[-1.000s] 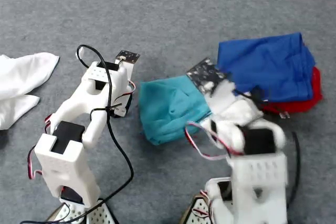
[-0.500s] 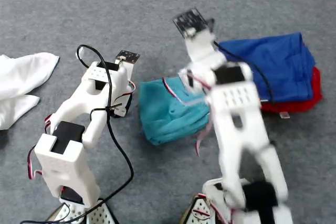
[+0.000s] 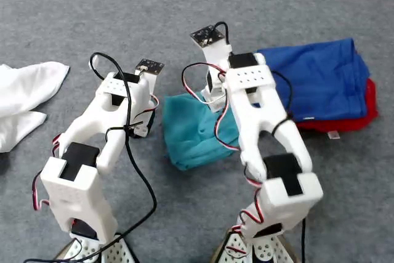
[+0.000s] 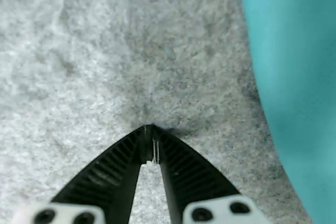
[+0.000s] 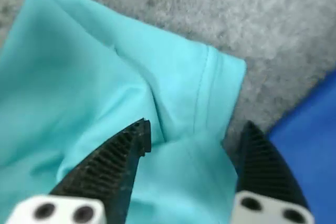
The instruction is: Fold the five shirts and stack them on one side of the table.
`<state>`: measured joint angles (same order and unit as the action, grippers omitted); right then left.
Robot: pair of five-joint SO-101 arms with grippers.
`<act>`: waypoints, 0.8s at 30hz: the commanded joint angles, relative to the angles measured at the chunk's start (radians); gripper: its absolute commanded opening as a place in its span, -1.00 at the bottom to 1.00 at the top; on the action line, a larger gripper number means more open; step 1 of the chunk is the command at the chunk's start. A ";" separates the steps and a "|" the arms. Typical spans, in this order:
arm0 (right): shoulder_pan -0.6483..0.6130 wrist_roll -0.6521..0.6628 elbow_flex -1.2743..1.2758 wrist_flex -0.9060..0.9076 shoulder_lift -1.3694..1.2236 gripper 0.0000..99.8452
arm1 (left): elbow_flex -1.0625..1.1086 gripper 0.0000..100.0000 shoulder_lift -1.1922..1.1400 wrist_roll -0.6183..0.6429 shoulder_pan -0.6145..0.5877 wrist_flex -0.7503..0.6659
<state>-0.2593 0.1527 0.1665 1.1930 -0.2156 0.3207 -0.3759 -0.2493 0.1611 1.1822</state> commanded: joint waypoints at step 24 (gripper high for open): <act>-0.002 0.058 -0.228 -0.104 -0.096 -0.61 | 0.106 -0.96 -0.019 0.003 -0.009 0.008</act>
<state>-0.2593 0.2248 -0.0023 1.0671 -0.3291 0.3207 -0.3759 -0.2493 0.1611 1.1822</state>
